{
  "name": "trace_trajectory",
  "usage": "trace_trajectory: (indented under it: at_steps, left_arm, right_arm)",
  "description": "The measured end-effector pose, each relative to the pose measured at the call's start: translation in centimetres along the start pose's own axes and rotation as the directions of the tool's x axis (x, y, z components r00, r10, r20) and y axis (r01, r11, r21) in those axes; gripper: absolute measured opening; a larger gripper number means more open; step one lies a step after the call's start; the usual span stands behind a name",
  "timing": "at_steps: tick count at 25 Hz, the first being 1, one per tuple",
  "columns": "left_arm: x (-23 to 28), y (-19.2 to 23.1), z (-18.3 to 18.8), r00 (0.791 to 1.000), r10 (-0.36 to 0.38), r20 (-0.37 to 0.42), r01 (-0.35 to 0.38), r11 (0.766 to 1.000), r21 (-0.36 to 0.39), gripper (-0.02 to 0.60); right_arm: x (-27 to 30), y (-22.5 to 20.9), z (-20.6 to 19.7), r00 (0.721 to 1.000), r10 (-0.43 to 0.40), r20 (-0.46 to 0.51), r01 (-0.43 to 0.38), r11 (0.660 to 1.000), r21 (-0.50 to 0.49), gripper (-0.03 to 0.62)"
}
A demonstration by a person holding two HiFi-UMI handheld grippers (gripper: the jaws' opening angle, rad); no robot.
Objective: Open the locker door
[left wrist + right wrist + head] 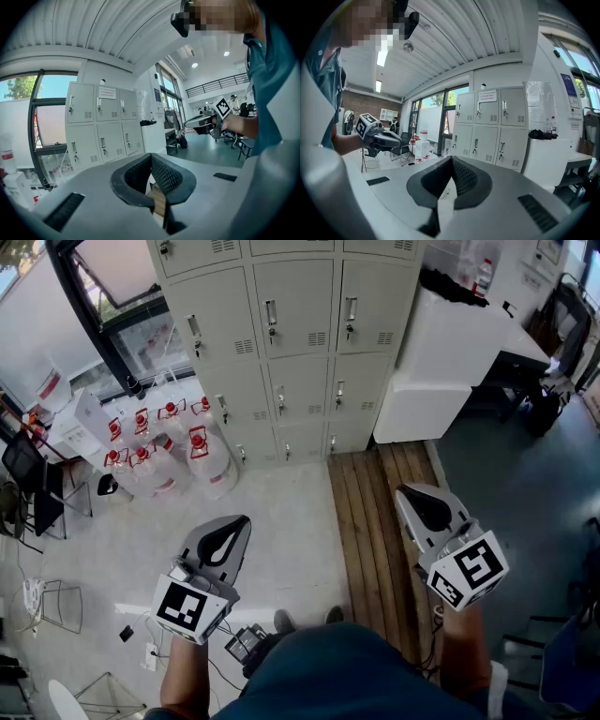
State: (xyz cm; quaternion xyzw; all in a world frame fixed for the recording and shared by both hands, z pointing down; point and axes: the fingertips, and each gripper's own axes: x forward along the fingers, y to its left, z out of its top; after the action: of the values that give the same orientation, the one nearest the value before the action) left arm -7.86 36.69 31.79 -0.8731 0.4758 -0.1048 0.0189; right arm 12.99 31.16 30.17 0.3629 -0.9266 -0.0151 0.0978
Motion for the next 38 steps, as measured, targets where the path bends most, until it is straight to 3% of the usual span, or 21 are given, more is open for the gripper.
trace_trajectory:
  at_steps: [5, 17, 24, 32, 38]
  left_arm:
    - [1.3, -1.4, 1.3, 1.000, -0.002, -0.001, 0.002, 1.000, 0.009, 0.017]
    - [4.2, -4.1, 0.6, 0.999, 0.043, -0.032, -0.042, 0.998, 0.036, 0.017]
    - [6.0, -4.4, 0.6, 0.998, 0.045, -0.035, -0.042, 0.995, 0.087, 0.017]
    - [6.9, -0.5, 1.0, 0.998, 0.049, -0.046, -0.044, 0.995, 0.095, 0.017]
    - [9.8, 4.7, 0.9, 1.000, -0.011, -0.008, 0.012, 0.996, 0.085, 0.017]
  right_arm:
    - [-0.5, -1.4, 0.2, 1.000, 0.016, 0.007, -0.016, 1.000, -0.003, 0.035]
    - [-1.8, -4.5, -1.6, 0.995, 0.097, 0.022, -0.098, 0.995, 0.024, 0.037]
    - [-2.5, -7.5, -3.1, 0.998, 0.051, 0.035, -0.054, 0.997, 0.061, 0.037]
    - [0.2, -8.5, -1.8, 1.000, 0.025, 0.014, -0.026, 0.998, 0.051, 0.037]
    - [4.1, -9.8, -0.9, 0.998, -0.059, 0.011, 0.058, 0.997, 0.056, 0.037]
